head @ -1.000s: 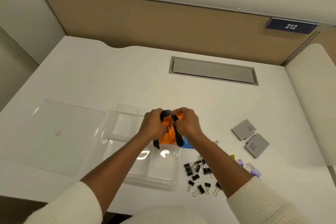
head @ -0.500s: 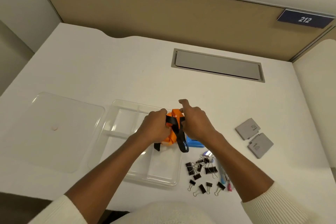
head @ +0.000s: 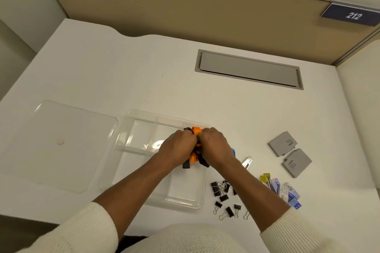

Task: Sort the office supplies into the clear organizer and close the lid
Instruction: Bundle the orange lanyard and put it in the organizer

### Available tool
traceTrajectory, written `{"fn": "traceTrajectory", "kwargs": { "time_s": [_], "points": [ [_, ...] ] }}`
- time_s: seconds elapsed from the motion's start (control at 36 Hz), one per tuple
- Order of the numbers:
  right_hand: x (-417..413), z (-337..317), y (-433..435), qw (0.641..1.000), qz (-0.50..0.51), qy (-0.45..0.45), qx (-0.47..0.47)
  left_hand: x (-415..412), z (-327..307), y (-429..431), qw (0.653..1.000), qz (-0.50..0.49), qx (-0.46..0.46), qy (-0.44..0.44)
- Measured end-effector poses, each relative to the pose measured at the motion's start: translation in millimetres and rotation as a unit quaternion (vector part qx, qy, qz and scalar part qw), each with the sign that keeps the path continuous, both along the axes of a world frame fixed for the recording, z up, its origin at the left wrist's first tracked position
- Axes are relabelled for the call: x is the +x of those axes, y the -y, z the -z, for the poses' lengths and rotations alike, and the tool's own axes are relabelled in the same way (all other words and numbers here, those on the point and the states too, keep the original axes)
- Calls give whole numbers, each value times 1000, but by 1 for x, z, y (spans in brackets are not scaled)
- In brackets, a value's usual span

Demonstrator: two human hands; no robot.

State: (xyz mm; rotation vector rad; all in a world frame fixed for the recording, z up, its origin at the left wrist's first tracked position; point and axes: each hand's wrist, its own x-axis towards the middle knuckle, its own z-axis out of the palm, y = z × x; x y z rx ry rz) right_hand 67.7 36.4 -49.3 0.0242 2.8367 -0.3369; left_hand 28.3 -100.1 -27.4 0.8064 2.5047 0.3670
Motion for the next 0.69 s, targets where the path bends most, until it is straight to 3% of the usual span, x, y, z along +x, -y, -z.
{"fn": "traceTrajectory", "kwargs": {
  "time_s": [0.22,0.36,0.5,0.61,0.69],
  "points": [
    [-10,8,7,999,-21,-38,27,-15,-13,15,999,34,4,17],
    [-13,13,-1,998,-43,-45,14,-14,-22,27,999,11,37,-36],
    [-14,-14,-16,995,-92,-3,-36,-1,-26,43,999,-7,19,-26],
    [-13,-37,-26,995,-71,-26,-61,18,-14,52,999,15,20,-44],
    [-14,-43,-34,995,-73,27,-67,29,-1,54,998,29,50,-39]
  ]
}}
